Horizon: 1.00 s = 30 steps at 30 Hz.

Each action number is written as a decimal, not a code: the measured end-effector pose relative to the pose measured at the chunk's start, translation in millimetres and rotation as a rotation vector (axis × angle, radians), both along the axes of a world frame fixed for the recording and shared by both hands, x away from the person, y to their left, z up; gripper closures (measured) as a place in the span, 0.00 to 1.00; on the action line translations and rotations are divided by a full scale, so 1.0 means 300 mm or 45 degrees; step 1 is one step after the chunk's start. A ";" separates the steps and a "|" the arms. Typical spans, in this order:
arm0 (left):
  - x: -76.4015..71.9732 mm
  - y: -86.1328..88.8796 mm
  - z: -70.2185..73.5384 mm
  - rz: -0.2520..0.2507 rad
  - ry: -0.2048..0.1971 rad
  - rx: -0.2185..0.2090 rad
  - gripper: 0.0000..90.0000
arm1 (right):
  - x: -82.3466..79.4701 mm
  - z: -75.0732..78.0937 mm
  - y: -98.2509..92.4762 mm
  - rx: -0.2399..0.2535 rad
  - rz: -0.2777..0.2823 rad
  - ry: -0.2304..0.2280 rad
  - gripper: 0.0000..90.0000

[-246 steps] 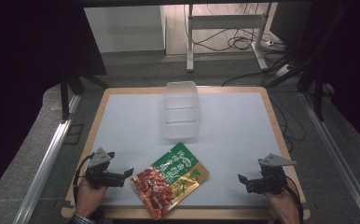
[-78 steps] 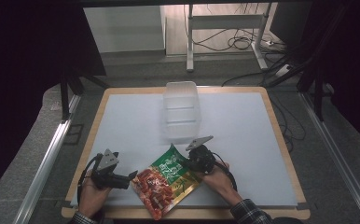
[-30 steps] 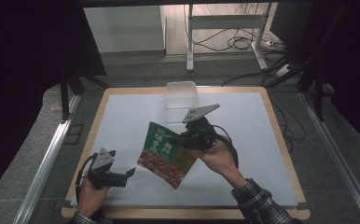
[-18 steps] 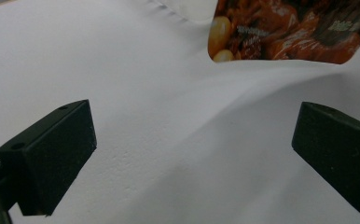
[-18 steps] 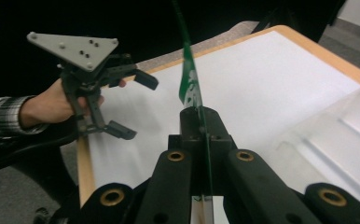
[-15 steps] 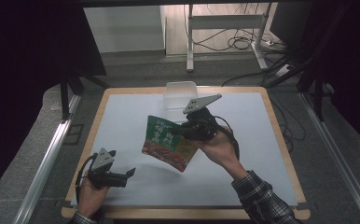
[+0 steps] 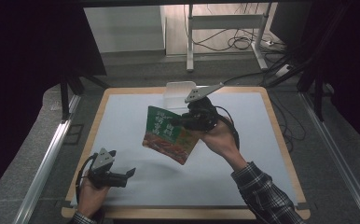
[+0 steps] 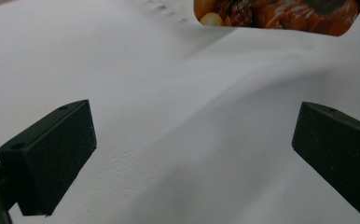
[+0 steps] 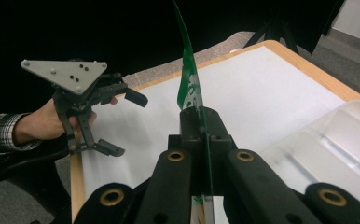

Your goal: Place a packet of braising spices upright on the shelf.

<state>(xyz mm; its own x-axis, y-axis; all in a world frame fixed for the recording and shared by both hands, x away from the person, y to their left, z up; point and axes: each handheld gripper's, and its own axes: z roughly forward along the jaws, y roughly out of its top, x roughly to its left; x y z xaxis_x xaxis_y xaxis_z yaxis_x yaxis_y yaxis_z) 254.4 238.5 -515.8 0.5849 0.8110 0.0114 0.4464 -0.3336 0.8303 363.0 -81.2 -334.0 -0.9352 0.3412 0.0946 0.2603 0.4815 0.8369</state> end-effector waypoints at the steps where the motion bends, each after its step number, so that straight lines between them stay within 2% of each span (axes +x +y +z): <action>1: 0.000 0.000 0.000 0.000 0.000 -0.001 0.00 | 0.004 0.005 0.001 0.001 -0.001 -0.004 0.99; 15: -0.001 -0.001 0.002 -0.013 -0.004 -0.013 0.00 | 0.083 0.088 0.019 0.004 -0.016 -0.023 0.99; 30: -0.001 -0.004 0.003 -0.027 -0.004 -0.016 0.00 | 0.172 0.190 0.038 0.031 -0.068 -0.092 0.99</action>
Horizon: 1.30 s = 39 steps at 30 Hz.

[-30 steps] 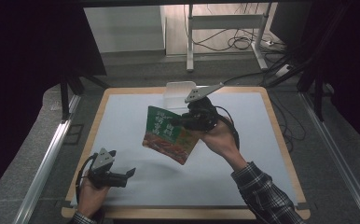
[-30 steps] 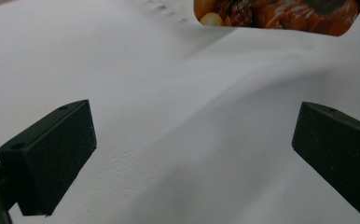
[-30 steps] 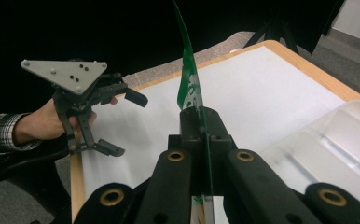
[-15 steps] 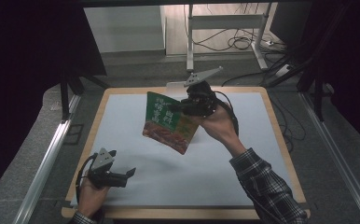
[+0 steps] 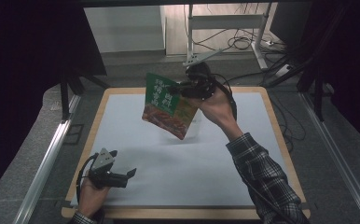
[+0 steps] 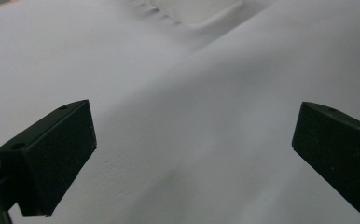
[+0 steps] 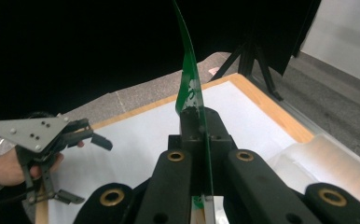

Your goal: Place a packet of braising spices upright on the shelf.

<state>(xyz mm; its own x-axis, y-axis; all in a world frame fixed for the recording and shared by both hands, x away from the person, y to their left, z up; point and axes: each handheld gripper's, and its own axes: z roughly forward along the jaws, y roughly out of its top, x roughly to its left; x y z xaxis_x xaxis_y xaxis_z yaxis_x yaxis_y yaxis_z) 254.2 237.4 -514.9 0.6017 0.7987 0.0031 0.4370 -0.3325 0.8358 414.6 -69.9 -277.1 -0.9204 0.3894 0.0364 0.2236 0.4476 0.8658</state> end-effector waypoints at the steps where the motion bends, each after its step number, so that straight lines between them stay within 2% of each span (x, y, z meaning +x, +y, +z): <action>1: 0.000 0.000 0.000 0.001 0.000 -0.002 0.00 | 0.007 0.006 0.001 0.001 -0.006 0.000 0.99; 7: 0.000 0.002 0.001 -0.003 0.000 -0.006 0.00 | 0.061 0.030 0.000 0.004 -0.039 -0.004 0.99; 14: 0.001 0.001 0.000 -0.004 0.001 -0.005 0.00 | 0.122 0.036 -0.002 -0.001 -0.077 -0.039 0.99; 26: 0.002 0.001 -0.002 -0.004 0.003 -0.003 0.00 | 0.210 -0.033 -0.036 -0.024 -0.127 -0.030 0.99; 39: 0.002 -0.001 -0.003 -0.008 0.010 0.002 0.00 | 0.235 -0.112 -0.090 -0.080 -0.145 0.039 0.99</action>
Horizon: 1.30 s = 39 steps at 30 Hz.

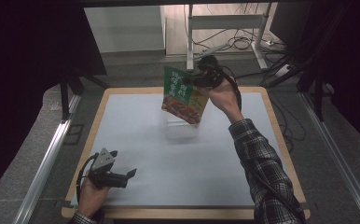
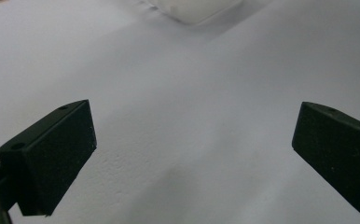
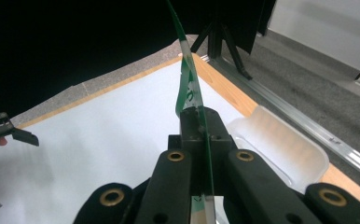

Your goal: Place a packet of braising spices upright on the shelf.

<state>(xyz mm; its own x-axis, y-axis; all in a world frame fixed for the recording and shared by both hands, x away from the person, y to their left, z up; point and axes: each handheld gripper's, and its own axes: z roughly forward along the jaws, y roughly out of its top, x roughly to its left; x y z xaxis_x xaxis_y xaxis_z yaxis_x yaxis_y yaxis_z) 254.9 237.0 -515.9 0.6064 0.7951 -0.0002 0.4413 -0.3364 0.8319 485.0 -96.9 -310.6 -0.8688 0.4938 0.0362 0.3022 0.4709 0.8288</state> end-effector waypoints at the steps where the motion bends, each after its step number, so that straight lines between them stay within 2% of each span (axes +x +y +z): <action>1: 0.000 0.000 0.000 0.000 0.000 0.000 0.00 | 0.000 -0.004 -0.001 -0.004 -0.006 0.009 0.99; 10: -0.001 0.001 0.000 0.000 0.000 0.000 0.00 | 0.017 -0.064 0.032 -0.096 -0.008 0.060 0.99; 15: 0.000 0.000 0.001 -0.001 0.000 0.002 0.00 | 0.026 -0.081 0.054 -0.136 -0.008 0.079 0.99; 20: -0.001 -0.001 0.001 -0.002 -0.001 0.003 0.00 | 0.032 -0.119 0.088 -0.197 0.004 0.078 0.99; 23: -0.001 -0.001 0.001 -0.002 -0.001 0.003 0.00 | 0.039 -0.138 0.098 -0.167 -0.002 0.091 0.99; 28: -0.001 -0.003 0.000 -0.003 0.002 0.001 0.00 | 0.048 -0.143 0.100 -0.167 -0.029 0.096 0.99; 34: -0.001 -0.005 0.001 -0.004 -0.002 0.007 0.00 | 0.049 -0.153 0.096 -0.161 -0.053 0.075 0.99; 39: -0.001 -0.002 0.001 -0.002 -0.003 0.005 0.00 | 0.044 -0.148 0.101 -0.182 -0.033 0.047 0.87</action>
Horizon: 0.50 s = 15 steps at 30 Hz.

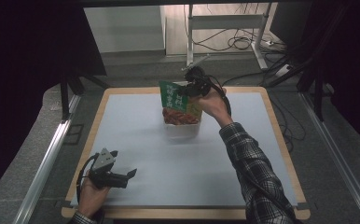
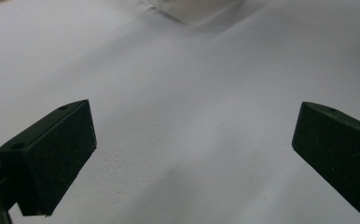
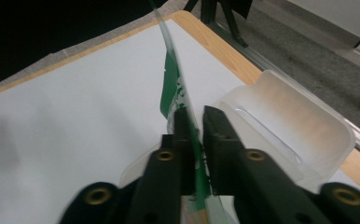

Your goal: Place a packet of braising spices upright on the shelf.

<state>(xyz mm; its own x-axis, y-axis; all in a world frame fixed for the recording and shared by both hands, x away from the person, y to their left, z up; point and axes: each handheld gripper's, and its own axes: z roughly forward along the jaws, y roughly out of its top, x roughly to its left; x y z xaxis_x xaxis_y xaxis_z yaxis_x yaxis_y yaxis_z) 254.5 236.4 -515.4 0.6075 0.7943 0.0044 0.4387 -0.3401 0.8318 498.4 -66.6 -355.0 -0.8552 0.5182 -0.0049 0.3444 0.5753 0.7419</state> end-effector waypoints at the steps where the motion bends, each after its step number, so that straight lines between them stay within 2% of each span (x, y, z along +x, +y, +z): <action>1: 0.000 0.000 0.000 0.000 0.000 0.000 0.00 | -0.001 0.000 -0.001 -0.002 0.007 -0.015 0.84; 4: 0.000 -0.002 -0.001 0.000 0.001 0.004 0.00 | -0.003 0.003 -0.003 0.025 0.001 -0.031 0.78; 9: 0.000 -0.003 0.000 0.001 0.000 0.006 0.00 | -0.012 0.016 -0.002 0.014 -0.002 -0.093 0.65; 15: -0.001 -0.004 0.000 0.000 -0.001 0.009 0.00 | -0.017 0.036 -0.013 0.040 -0.002 -0.113 0.53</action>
<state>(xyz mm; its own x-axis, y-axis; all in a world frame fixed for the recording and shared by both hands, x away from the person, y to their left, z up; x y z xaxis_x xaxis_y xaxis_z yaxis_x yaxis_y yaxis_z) 254.4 235.1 -515.5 0.6073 0.7944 0.0104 0.4381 -0.3458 0.8297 493.2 -70.5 -344.0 -0.8513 0.5206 -0.0646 0.2772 0.5510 0.7871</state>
